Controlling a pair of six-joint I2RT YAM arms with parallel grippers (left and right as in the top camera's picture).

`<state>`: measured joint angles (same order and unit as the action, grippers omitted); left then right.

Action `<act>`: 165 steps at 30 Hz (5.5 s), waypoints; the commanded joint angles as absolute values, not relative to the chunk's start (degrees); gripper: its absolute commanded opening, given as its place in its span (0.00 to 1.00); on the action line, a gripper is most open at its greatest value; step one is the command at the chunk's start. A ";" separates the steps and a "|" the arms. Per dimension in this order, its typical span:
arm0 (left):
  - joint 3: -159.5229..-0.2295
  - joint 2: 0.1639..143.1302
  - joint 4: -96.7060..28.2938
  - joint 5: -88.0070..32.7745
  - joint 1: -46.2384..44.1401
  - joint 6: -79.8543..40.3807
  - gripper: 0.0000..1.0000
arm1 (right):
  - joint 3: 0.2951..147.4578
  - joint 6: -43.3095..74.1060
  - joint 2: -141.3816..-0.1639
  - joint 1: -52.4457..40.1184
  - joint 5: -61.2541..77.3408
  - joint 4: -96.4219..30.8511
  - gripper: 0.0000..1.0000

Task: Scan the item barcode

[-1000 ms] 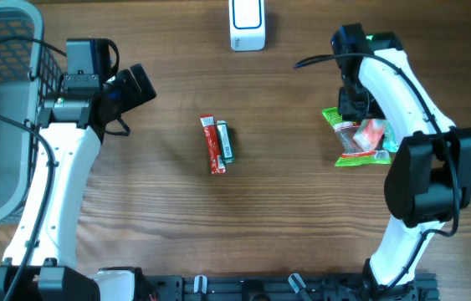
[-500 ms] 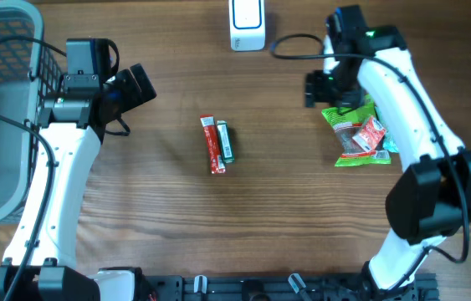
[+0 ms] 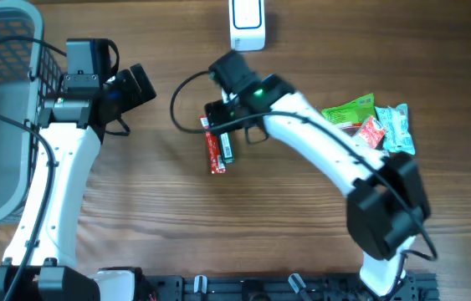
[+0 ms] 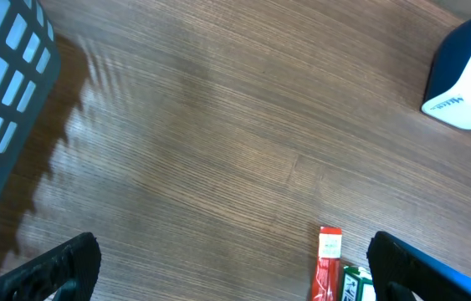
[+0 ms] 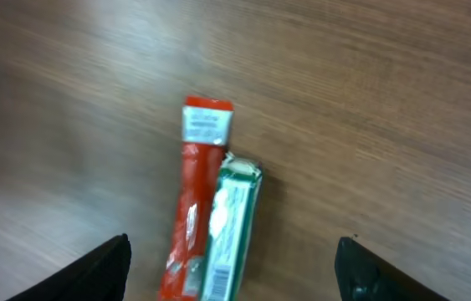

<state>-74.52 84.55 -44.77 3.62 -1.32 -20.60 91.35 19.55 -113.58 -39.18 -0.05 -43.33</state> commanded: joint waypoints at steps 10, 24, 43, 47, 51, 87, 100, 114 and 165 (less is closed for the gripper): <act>-74.91 84.82 -44.71 4.38 -0.99 -19.90 1.00 | 87.57 27.20 -121.62 -39.27 -3.27 -36.38 0.78; -74.91 84.82 -44.71 4.38 -0.99 -19.90 1.00 | 87.48 28.64 -122.04 -38.02 -5.26 -37.43 0.34; -74.91 84.82 -44.71 4.38 -0.99 -19.90 1.00 | 87.46 55.77 -116.75 -29.58 -4.36 -55.16 1.00; -74.91 84.82 -44.71 4.38 -0.99 -19.90 1.00 | 87.48 49.95 -115.33 -28.14 0.14 -56.62 1.00; -74.91 84.82 -44.71 4.38 -0.99 -19.90 1.00 | 87.48 43.86 -110.63 -27.55 0.12 -60.69 0.98; -74.91 84.82 -44.71 4.38 -0.99 -19.90 1.00 | 62.39 36.38 -105.54 -32.21 18.61 -19.03 0.13; -74.91 84.82 -44.71 4.38 -0.99 -19.90 1.00 | 65.69 0.45 -93.89 -20.18 39.72 -28.73 0.44; -74.91 84.82 -44.71 4.38 -0.99 -19.92 1.00 | 60.01 -21.19 -96.18 -16.86 17.61 -35.83 0.58; -74.89 84.82 -44.71 4.38 -0.99 -19.90 1.00 | 56.47 -15.00 -99.63 -19.55 22.57 -23.62 0.45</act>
<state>-74.52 84.55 -44.77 3.62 -1.32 -20.60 55.29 -15.44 -101.62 -19.27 20.14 -22.90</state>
